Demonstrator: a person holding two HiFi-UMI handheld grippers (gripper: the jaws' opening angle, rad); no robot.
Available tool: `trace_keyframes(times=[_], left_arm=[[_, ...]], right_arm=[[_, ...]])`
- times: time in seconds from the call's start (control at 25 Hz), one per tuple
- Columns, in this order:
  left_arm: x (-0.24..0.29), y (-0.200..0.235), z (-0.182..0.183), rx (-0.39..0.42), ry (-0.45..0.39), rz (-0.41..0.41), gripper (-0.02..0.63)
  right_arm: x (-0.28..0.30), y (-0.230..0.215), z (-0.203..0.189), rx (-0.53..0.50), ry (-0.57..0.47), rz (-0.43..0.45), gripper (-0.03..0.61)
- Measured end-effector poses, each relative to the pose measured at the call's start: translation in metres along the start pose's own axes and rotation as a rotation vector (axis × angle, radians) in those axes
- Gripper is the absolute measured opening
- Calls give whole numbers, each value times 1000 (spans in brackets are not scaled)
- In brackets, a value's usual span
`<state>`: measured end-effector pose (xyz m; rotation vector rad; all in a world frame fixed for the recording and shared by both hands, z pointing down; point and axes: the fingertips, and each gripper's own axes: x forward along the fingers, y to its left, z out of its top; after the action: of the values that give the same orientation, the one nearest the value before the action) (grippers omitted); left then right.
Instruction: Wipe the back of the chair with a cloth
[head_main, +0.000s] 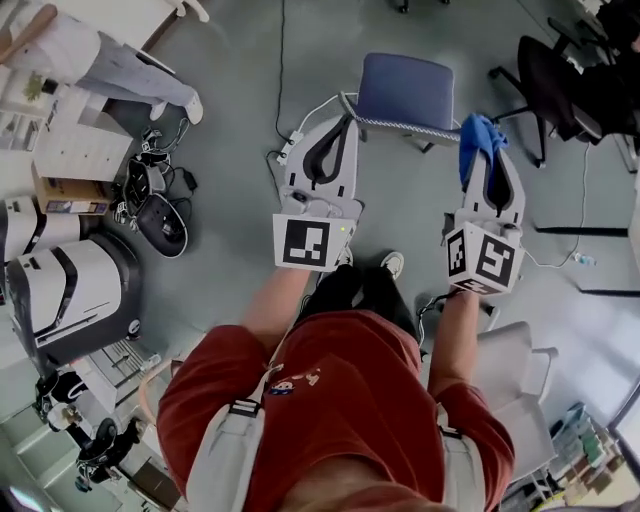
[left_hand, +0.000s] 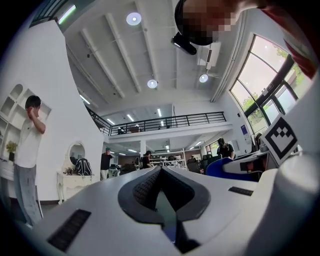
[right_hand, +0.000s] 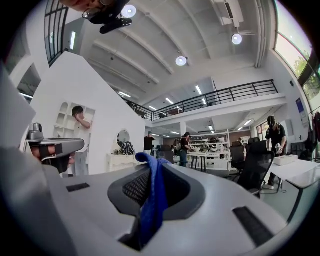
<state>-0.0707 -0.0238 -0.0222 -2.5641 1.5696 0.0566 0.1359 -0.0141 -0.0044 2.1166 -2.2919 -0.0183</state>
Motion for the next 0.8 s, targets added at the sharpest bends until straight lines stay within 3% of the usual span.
trace_keyframes(times=[0.2,0.52,0.8], left_arm=[[-18,-21,-72,4,79,-30,14],[-15,-51,-186,-14,126,-19,14],[-26,-68,-246,-66,167,20,12]], right_arm=[[-20,-5,-83,44,134,-23,48],[-17,-15,-215,69,280,-7,48],[-16,-25,-288,47,350,13,49]])
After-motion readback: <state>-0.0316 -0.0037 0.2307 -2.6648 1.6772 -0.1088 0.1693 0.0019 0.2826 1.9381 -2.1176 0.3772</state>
